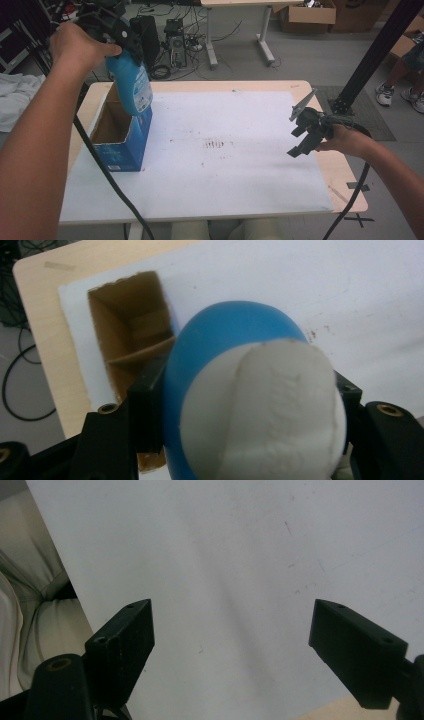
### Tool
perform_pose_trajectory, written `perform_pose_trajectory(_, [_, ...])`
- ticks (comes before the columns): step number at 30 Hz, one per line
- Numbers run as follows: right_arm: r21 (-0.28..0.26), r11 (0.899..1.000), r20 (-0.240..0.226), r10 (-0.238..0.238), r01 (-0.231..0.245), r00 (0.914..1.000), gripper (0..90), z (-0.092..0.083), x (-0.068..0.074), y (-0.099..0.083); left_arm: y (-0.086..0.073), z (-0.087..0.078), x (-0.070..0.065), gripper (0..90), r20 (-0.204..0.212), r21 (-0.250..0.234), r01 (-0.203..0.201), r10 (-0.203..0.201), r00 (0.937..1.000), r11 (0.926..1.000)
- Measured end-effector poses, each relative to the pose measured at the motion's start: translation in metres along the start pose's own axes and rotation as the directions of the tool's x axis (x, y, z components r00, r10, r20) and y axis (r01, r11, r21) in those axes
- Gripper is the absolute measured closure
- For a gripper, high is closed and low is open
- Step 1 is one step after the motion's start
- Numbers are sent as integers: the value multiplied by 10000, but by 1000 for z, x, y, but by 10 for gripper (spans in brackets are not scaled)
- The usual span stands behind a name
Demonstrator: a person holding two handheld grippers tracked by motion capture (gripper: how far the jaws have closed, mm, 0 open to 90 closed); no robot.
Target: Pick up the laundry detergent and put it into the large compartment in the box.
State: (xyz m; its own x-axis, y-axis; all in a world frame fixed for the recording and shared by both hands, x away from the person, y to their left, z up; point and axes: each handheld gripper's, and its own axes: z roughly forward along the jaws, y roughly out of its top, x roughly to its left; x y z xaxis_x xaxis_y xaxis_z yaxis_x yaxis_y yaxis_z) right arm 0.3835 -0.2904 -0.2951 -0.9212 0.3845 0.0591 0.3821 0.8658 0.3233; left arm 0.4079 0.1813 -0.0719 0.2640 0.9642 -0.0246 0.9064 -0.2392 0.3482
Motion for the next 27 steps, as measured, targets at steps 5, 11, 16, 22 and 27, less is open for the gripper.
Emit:
perform_pose_trajectory(5, [-35,10000,-6,30,-30,10000,184,0,0,1,-5,-1,10,378,-230,30,145,-144,9996,9999])
perform_pose_trajectory(11, [-31,10000,-1,17,-17,10000,184,0,1,2,-10,2,18,379,-436,50,347,-345,9985,9994])
perform_pose_trajectory(16, [-39,10000,17,63,-63,10000,184,0,1,2,-13,6,22,379,-464,87,363,-358,9983,9993])
perform_pose_trajectory(22, [-82,10000,8,53,-53,10000,184,-1,1,3,-17,11,27,379,-550,142,435,-427,9976,9990])
perform_pose_trajectory(27, [-52,10000,-16,14,-14,10000,184,1,1,5,-21,19,31,379,-613,186,502,-490,9969,9986])
